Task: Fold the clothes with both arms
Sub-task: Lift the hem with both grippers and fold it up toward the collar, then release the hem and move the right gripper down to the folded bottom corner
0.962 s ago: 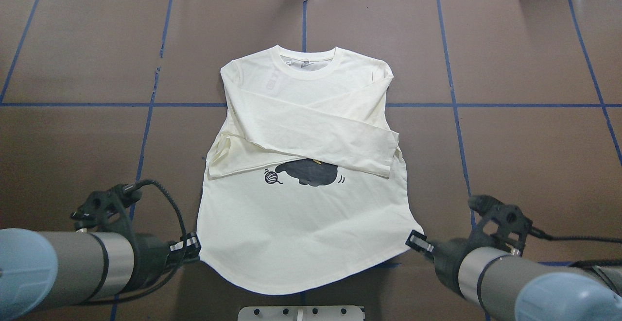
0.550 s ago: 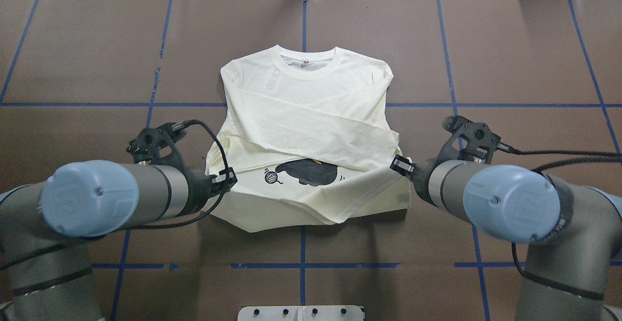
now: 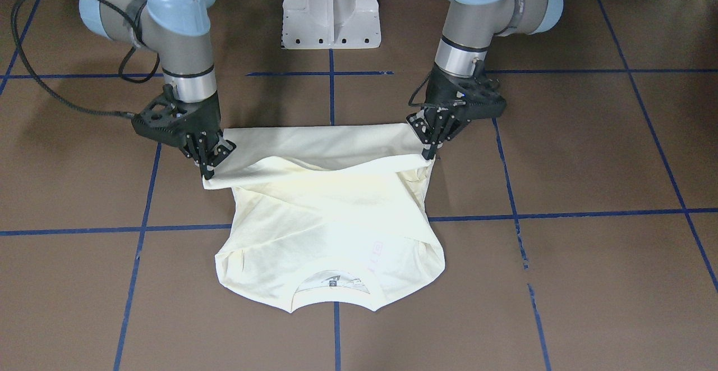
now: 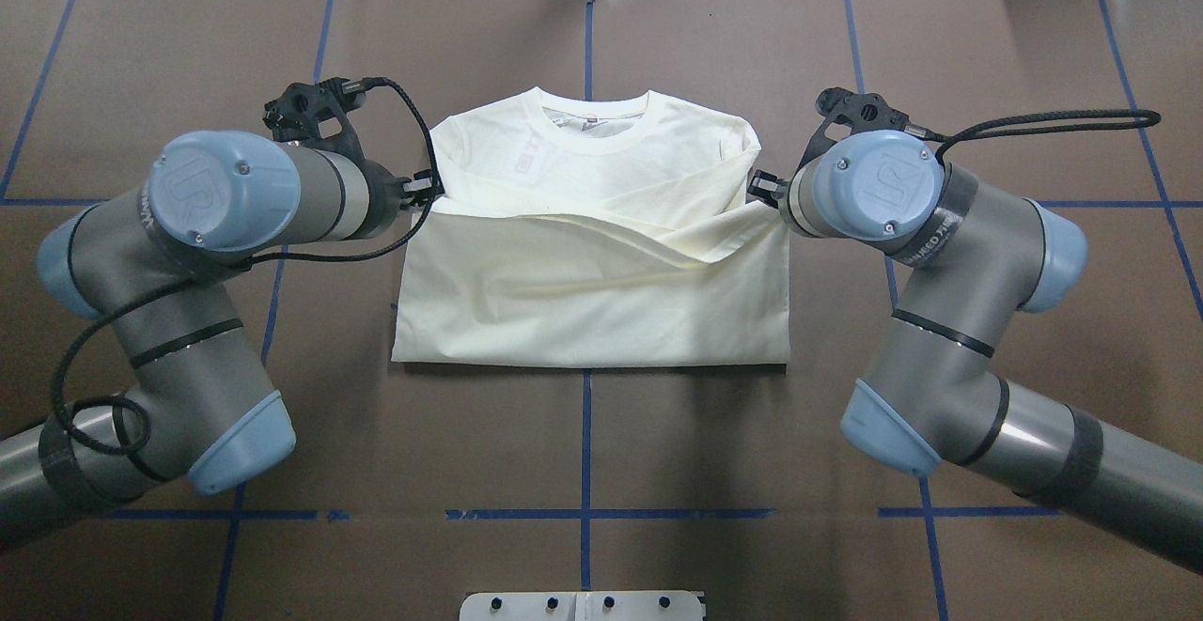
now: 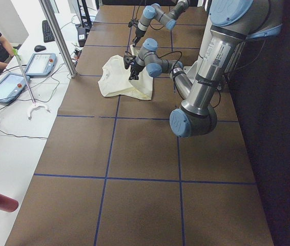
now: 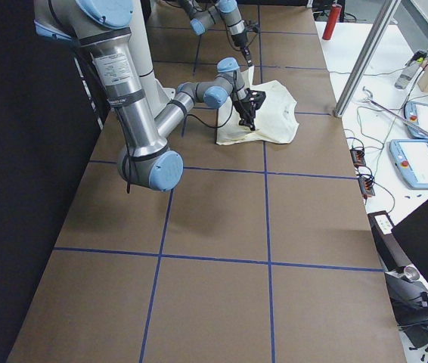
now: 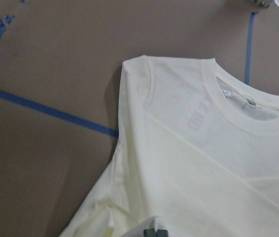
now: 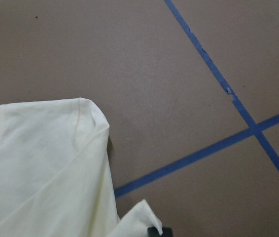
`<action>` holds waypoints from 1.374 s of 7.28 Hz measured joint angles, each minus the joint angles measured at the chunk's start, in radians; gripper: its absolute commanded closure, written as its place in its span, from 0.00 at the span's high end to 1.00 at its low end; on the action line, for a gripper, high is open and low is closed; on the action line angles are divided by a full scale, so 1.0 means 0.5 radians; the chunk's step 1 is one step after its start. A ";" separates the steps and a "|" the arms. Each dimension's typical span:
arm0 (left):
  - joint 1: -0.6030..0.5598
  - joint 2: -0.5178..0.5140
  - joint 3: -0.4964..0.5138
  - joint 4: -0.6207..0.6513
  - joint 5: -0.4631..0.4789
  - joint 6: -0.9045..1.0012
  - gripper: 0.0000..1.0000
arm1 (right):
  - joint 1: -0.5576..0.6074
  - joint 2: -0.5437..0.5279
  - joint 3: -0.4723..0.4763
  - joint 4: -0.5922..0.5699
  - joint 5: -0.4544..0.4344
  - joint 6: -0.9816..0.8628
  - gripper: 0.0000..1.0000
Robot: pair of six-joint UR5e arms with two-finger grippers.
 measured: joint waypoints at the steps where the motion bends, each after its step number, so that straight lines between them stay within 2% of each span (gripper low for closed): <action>1: -0.066 -0.016 0.167 -0.159 0.002 0.036 0.00 | 0.064 0.063 -0.154 0.090 0.044 -0.040 0.00; 3: -0.170 -0.101 0.440 -0.344 0.005 0.060 0.00 | 0.142 0.197 -0.399 0.149 0.076 -0.132 0.00; 5: -0.210 -0.167 0.610 -0.404 0.010 0.104 0.00 | 0.159 0.349 -0.609 0.158 0.081 -0.158 0.00; 6: -0.214 -0.185 0.692 -0.470 0.013 0.115 0.00 | 0.160 0.381 -0.669 0.170 0.081 -0.162 0.00; 8: -0.216 -0.217 0.851 -0.629 0.014 0.120 0.00 | 0.166 0.398 -0.818 0.342 0.070 -0.180 0.00; 9: -0.216 -0.232 0.891 -0.665 0.015 0.121 0.00 | 0.173 0.399 -0.869 0.421 0.066 -0.196 0.04; 10: -0.216 -0.247 0.912 -0.678 0.015 0.120 0.06 | 0.180 0.401 -0.891 0.456 0.064 -0.215 0.19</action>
